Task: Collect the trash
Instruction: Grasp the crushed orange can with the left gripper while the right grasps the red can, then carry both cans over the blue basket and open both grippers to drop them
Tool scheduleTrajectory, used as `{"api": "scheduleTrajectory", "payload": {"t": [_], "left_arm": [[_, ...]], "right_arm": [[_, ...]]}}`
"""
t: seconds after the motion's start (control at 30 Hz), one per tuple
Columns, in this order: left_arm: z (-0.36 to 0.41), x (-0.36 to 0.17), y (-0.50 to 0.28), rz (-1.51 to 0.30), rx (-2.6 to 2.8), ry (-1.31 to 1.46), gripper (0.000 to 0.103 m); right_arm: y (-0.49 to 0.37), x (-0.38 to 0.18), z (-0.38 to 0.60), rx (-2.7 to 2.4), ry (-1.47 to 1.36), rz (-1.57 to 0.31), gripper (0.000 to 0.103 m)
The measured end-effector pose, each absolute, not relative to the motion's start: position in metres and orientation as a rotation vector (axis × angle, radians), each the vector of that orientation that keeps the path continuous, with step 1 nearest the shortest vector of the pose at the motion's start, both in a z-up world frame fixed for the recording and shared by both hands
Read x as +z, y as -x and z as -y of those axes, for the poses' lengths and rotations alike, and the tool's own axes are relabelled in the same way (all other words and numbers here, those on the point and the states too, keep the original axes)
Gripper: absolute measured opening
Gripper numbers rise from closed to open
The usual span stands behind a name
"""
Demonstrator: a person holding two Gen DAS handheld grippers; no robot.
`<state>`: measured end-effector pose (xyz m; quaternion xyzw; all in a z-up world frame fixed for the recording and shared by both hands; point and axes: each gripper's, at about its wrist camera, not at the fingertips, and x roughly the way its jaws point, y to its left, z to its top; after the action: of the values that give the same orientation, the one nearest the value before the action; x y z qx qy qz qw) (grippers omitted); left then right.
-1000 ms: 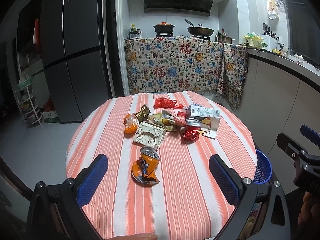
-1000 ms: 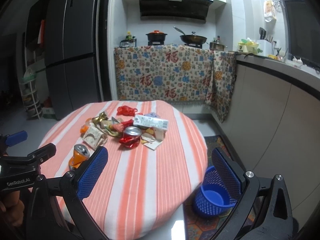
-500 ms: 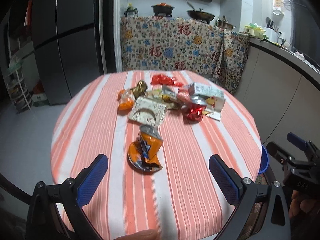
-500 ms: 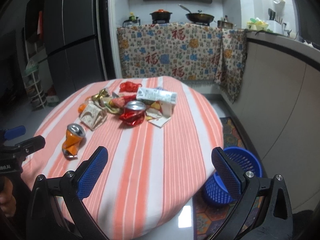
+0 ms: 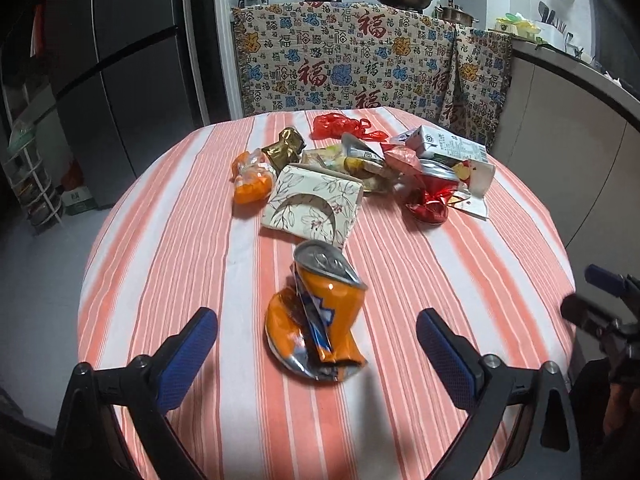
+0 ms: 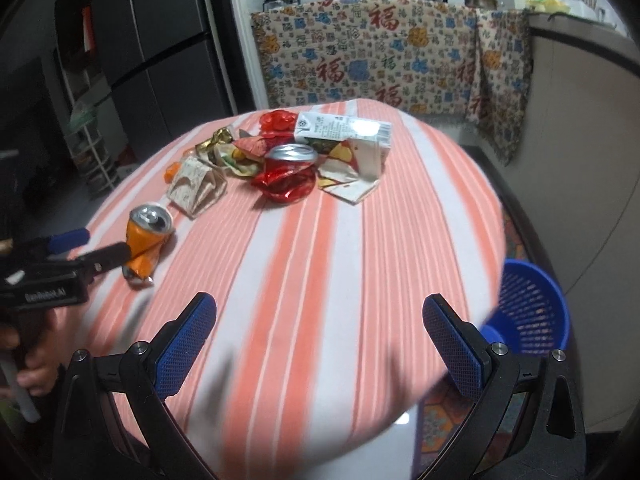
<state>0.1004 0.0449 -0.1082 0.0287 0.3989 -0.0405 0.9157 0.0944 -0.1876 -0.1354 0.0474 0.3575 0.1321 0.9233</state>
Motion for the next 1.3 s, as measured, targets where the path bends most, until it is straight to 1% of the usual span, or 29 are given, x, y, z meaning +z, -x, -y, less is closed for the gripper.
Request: {"api": "scheduleTrajectory", "payload": {"t": [0.07,0.1,0.27,0.33,0.37,0.4,0.43,0.47,0.5,0.53,0.57,0.7,0.73,0.8,0.93,0.97,1.0,1.3], "left_arm": [[-0.045,-0.112,-0.108,-0.841,-0.095,-0.059,0.085],[-0.046,-0.115,-0.111,-0.849,-0.101,-0.058,0.083],[-0.046,-0.124,-0.122,-0.864,-0.094,-0.072,0.083],[-0.047,-0.129,-0.126,-0.873,-0.086,-0.081,0.073],[-0.048,-0.131,-0.129,-0.884,-0.085,-0.083,0.066],[-0.049,-0.133,-0.131,-0.894,-0.087,-0.077,0.055],[-0.051,-0.135,-0.131,-0.901,-0.091,-0.068,0.047],[-0.053,-0.136,-0.132,-0.911,-0.095,-0.059,0.038],[-0.055,-0.138,-0.133,-0.916,-0.095,-0.052,0.034],[-0.057,-0.137,-0.132,-0.91,-0.101,-0.047,0.034],[-0.057,-0.137,-0.131,-0.909,-0.106,-0.045,0.033],[-0.06,-0.134,-0.123,-0.908,-0.139,-0.015,0.032],[-0.06,-0.132,-0.12,-0.907,-0.152,-0.003,0.032],[-0.057,-0.127,-0.115,-0.9,-0.182,0.027,0.032],[-0.045,-0.119,-0.107,-0.89,-0.223,0.05,0.032],[-0.041,-0.117,-0.105,-0.886,-0.23,0.049,0.032],[-0.036,-0.115,-0.104,-0.882,-0.236,0.046,0.032],[-0.013,-0.112,-0.102,-0.889,-0.258,0.056,0.032]], "right_arm": [[-0.119,-0.138,0.185,0.299,-0.136,-0.757,0.103],[-0.129,-0.139,0.182,0.311,-0.149,-0.762,0.103],[-0.197,-0.141,0.147,0.382,-0.138,-0.799,0.102],[-0.226,-0.141,0.131,0.381,-0.125,-0.816,0.102],[-0.238,-0.142,0.124,0.382,-0.119,-0.826,0.101],[-0.246,-0.143,0.12,0.376,-0.113,-0.835,0.097],[-0.256,-0.146,0.115,0.362,-0.104,-0.852,0.092],[-0.263,-0.148,0.114,0.348,-0.098,-0.863,0.09],[-0.268,-0.151,0.114,0.34,-0.092,-0.872,0.083],[-0.272,-0.153,0.114,0.341,-0.088,-0.883,0.066],[-0.272,-0.154,0.117,0.351,-0.097,-0.887,0.055],[-0.255,-0.143,0.132,0.384,-0.113,-0.864,0.053],[-0.246,-0.14,0.137,0.4,-0.11,-0.86,0.051],[-0.232,-0.136,0.144,0.421,-0.095,-0.858,0.042],[-0.202,-0.132,0.159,0.451,-0.065,-0.865,0.042],[-0.194,-0.13,0.164,0.464,-0.065,-0.863,0.041],[-0.19,-0.129,0.167,0.47,-0.064,-0.862,0.035],[-0.159,-0.138,0.194,0.519,-0.074,-0.872,0.035]]}}
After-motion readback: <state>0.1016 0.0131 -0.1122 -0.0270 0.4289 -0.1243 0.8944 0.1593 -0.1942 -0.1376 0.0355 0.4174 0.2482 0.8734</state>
